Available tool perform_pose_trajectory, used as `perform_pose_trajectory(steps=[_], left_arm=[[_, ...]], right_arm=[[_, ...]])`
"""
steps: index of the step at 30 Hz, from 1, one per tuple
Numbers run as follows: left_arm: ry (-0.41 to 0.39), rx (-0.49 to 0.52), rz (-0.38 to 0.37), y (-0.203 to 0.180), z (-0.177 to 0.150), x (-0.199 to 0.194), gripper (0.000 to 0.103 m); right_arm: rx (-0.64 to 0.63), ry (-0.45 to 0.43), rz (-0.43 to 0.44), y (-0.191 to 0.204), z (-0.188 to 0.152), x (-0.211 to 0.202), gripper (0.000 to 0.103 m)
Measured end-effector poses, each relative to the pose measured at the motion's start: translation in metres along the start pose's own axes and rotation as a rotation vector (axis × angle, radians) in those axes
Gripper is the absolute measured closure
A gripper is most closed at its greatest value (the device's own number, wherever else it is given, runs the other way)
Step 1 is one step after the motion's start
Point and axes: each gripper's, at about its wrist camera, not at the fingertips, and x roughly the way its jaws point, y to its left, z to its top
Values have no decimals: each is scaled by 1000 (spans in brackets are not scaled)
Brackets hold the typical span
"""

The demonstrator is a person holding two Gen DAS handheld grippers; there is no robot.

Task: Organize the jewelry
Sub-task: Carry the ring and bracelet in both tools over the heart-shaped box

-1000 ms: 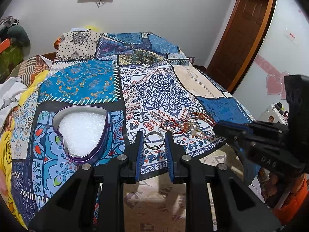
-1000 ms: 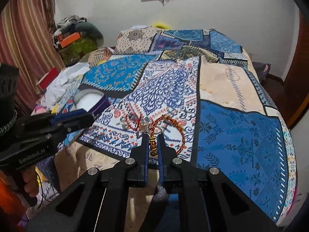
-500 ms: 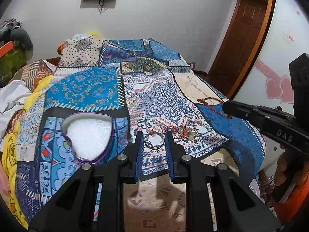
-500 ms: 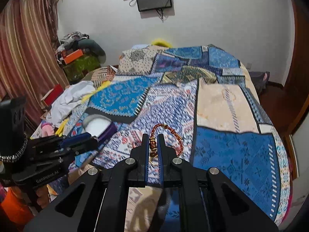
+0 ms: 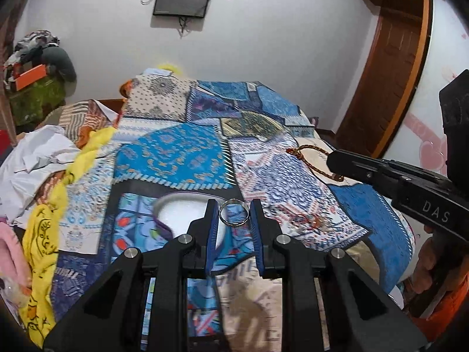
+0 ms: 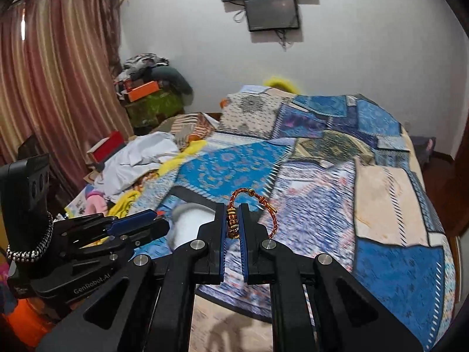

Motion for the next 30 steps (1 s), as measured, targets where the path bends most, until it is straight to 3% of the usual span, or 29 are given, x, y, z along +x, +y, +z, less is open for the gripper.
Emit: perform_pose_trajectory(steps=[7,17,30], left_arm=[[-22,-32,54,29,3,-5,82],[-25,-60,91,56,8,5,82],[73,-99,48,75,3,46,82]], right_arm=[[-45,28,56,27,8,28,96],[-50,157,154,42,2,88,96],[-10,343,170,36,-17,131,96]])
